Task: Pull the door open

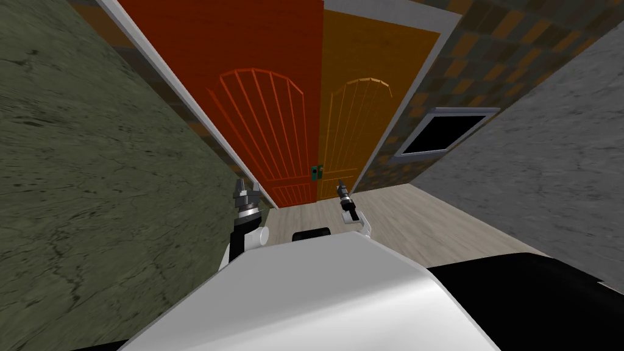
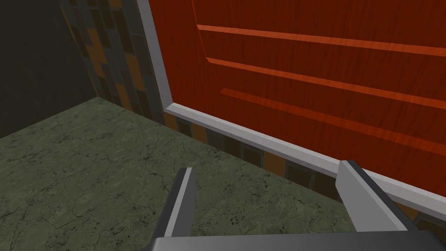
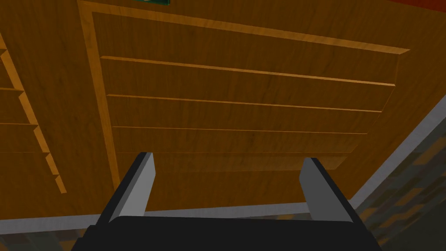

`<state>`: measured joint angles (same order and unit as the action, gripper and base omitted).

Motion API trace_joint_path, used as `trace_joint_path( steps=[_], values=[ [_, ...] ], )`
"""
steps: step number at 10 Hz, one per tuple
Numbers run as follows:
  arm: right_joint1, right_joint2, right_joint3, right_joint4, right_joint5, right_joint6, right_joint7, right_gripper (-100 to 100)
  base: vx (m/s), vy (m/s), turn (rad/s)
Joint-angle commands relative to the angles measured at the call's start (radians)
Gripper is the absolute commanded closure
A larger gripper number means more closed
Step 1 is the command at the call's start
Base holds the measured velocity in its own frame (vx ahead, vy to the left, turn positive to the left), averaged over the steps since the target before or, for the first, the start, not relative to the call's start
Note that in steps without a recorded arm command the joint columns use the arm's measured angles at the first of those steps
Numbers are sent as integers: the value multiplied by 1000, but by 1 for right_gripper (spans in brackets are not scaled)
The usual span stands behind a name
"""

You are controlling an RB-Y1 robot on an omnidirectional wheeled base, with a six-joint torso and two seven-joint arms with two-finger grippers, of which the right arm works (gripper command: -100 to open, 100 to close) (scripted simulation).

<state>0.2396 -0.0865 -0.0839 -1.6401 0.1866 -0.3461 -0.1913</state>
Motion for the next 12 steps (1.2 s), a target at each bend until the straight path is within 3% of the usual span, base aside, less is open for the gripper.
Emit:
trace_joint_path(
  steps=[1, 4, 12],
  values=[
    [-13, -3, -2, 32, 7, 5, -21, -100, 100, 11, 77],
    [-48, -6, -4, 103, 24, 20, -62, -100, 110, 4, 93],
    [-115, -6, -8, 234, 55, 47, -138, -100, 139, -10, 77]
  ],
)
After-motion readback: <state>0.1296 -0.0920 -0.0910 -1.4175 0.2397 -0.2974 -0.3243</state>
